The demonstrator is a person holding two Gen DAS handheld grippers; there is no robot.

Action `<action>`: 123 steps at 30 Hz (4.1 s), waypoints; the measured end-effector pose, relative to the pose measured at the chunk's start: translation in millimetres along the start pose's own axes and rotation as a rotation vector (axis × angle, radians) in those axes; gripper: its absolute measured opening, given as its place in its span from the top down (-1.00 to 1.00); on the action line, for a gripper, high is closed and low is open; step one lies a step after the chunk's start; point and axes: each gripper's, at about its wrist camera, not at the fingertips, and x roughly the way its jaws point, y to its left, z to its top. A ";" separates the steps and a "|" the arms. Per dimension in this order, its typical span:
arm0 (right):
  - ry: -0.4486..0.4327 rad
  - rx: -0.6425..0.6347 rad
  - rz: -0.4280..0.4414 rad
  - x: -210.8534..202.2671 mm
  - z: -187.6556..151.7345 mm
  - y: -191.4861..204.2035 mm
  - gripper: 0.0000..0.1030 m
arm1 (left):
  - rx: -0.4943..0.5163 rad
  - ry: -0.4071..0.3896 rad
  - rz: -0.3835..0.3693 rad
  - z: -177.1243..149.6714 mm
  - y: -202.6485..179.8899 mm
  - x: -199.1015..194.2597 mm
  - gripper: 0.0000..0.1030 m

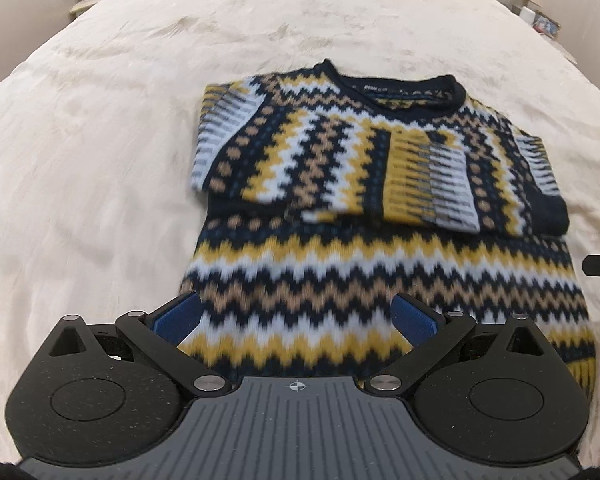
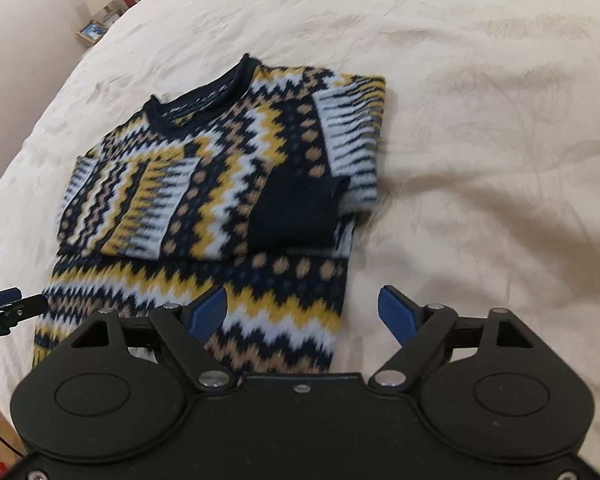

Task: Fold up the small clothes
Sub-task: 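Release the cuff and lift both grippers away from the sweater, then grasp the ribbed hem with both grippers side by side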

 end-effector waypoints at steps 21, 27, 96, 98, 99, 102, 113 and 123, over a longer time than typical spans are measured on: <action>0.085 -0.080 0.133 -9.9 -62.0 -2.6 -0.99 | -0.026 0.092 0.074 -84.9 -16.7 -34.2 -1.00; 0.019 -0.105 0.161 -27.6 -79.0 2.9 -0.99 | 0.006 0.082 0.047 -89.0 -13.6 -36.4 -1.00; -0.004 0.116 -0.008 -29.5 -215.3 75.3 0.09 | 0.091 0.072 -0.281 -153.4 49.7 -23.1 0.89; -0.008 0.126 0.013 -34.8 -213.2 75.6 0.50 | 0.056 0.061 -0.299 -150.6 57.1 -29.4 0.89; -0.016 0.123 0.017 -39.0 -212.1 76.4 0.53 | 0.038 0.048 -0.315 -149.1 61.1 -34.4 0.90; -0.053 0.123 0.057 -55.1 -209.0 80.4 0.60 | 0.017 0.005 -0.342 -143.1 66.5 -50.7 0.90; -0.210 0.132 0.121 -105.0 -183.0 91.7 0.76 | -0.021 -0.136 -0.397 -116.3 69.7 -92.7 0.90; -0.274 0.113 0.158 -122.2 -156.1 95.1 0.76 | -0.079 -0.194 -0.400 -95.8 77.8 -106.0 0.90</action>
